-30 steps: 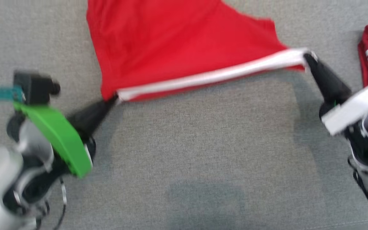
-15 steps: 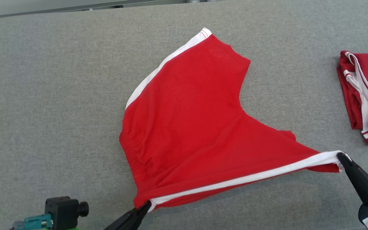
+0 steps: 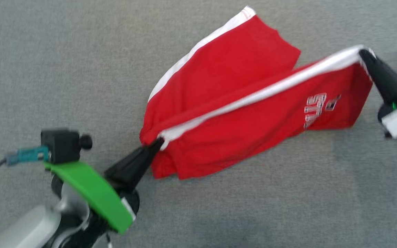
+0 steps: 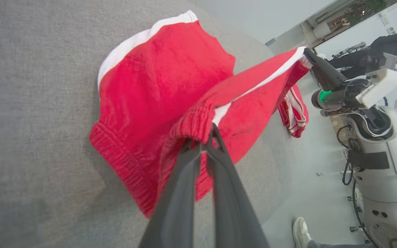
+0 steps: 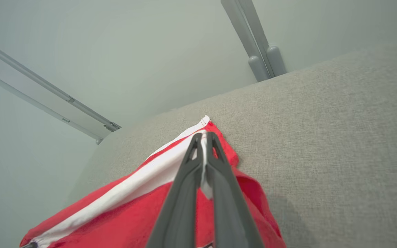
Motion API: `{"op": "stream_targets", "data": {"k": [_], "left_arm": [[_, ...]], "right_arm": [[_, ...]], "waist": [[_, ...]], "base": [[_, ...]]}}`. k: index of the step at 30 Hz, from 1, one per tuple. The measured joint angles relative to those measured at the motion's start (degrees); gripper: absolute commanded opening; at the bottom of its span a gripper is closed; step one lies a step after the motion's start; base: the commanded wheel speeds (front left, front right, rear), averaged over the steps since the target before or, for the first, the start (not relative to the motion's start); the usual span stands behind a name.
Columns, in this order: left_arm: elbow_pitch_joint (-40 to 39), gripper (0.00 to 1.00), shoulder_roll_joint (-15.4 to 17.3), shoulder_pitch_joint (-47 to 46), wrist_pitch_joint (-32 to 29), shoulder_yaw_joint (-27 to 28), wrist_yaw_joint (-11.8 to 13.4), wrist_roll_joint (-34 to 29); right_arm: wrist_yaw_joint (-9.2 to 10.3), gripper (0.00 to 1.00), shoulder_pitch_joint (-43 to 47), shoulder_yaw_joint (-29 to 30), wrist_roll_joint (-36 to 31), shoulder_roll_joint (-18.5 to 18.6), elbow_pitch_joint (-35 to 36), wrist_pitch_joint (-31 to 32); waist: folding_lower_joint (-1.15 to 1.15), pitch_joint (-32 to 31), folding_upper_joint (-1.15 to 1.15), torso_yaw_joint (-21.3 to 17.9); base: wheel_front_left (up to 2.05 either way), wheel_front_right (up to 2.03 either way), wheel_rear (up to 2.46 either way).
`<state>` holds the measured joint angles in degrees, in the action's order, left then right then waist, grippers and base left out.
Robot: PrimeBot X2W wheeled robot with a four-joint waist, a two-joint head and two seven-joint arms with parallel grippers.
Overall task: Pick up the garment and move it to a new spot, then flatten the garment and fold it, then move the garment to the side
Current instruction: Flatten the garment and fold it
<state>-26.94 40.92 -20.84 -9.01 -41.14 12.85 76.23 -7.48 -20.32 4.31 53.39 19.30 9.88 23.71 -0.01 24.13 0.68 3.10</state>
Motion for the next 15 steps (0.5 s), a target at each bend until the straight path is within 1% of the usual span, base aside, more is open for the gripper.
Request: {"op": "stream_targets", "data": {"k": [2, 6, 7, 8, 9, 13, 15], "left_arm": [[3.2, 0.0, -2.7, -3.8, -0.6, 0.4, 0.0, 0.3], [8.4, 0.0, -6.1, -9.2, -2.3, 1.0, -0.3, 1.8], [9.9, 0.0, -6.5, -10.4, -3.1, 0.8, -0.5, 1.8], [11.3, 0.0, -7.0, -11.5, -3.3, 0.8, -0.6, 1.7], [11.3, 0.0, -7.0, -11.5, -3.3, 0.8, -0.6, 1.7], [16.5, 0.0, -9.9, -14.7, -3.3, 0.7, -0.8, 1.4], [18.2, 0.0, -11.5, -15.4, -3.3, 0.4, -1.3, 1.5]], "right_arm": [[0.0, 0.0, -6.0, -1.2, -1.6, -0.5, -3.4, 1.5], [0.0, 0.0, -16.3, -2.9, -4.9, -2.1, -10.6, 3.0], [0.0, 0.0, -18.3, -3.3, -5.6, -2.3, -12.1, 3.4], [0.0, 0.0, -20.1, -3.6, -6.0, -2.5, -13.8, 3.8], [0.0, 0.0, -20.1, -3.6, -6.0, -2.5, -13.8, 3.8], [0.0, 0.0, -25.6, -5.6, -8.6, -2.3, -18.9, 5.0], [0.0, 0.0, -27.2, -6.5, -9.3, -2.0, -21.2, 5.3]], "waist": [[0.0, 1.4, 0.0, 1.0], [0.0, 4.1, 0.0, 3.3], [0.01, 4.6, 0.0, 3.9], [0.0, 5.1, 0.0, 4.6], [0.0, 5.1, 0.0, 4.6], [0.01, 6.8, 0.0, 7.3], [0.01, 7.3, 0.0, 8.6]], "base": [[0.0, 0.0, 0.0], [0.0, 0.0, 0.0], [0.0, 0.0, 0.0], [0.0, 0.0, 0.0], [0.0, 0.0, 0.0], [0.0, 0.0, 0.0], [0.0, 0.0, 0.0]]}}
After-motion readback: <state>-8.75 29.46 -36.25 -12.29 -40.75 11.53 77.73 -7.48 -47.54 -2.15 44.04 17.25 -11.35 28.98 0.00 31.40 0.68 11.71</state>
